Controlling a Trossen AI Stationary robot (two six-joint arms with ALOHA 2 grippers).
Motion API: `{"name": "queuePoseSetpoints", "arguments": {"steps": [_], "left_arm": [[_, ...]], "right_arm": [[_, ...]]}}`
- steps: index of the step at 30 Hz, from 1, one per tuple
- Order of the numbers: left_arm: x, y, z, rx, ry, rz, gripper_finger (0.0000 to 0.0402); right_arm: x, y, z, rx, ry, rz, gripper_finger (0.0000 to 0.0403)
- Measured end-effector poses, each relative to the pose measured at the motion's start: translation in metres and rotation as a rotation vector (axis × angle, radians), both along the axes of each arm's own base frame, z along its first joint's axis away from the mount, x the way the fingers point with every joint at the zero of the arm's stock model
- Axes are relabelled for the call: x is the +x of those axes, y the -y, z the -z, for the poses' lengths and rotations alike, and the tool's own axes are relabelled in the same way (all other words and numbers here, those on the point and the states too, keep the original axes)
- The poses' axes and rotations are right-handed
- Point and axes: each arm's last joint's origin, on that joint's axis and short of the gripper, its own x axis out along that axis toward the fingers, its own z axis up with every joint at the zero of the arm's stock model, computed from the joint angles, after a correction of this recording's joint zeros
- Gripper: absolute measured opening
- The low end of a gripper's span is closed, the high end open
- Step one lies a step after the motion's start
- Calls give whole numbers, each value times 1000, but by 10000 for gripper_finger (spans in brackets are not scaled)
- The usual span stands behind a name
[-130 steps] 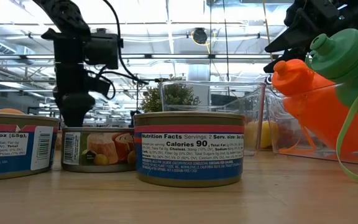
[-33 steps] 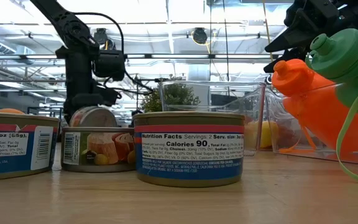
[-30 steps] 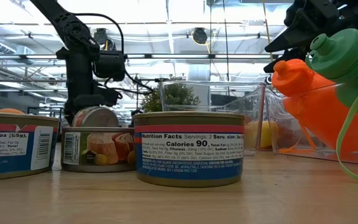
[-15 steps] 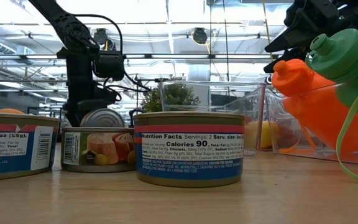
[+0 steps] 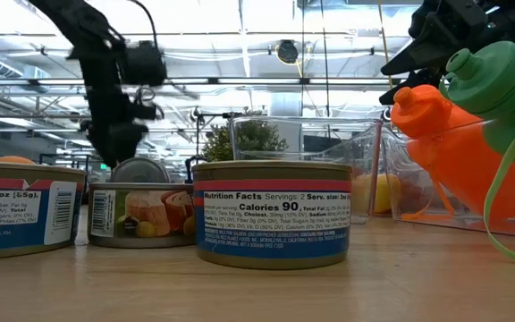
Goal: Pick & Place Food Item
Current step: Put the top green tuna can into the middle transparent bin
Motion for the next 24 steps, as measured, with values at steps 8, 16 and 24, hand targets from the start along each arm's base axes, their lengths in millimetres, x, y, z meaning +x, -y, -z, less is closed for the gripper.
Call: {"name": "queuePoseSetpoints", "arguments": {"steps": [8,16,24], "left_arm": [[-5,34,-35,-143,280,256,360],[4,64,-36,-87,208,453,360],[20,73,-11,-119,49,480,360]], "right_arm": [[0,0,0,0,0,0,361],[0,0,0,0,0,0,361],[0,0,0,-1,0,-1,361]]}}
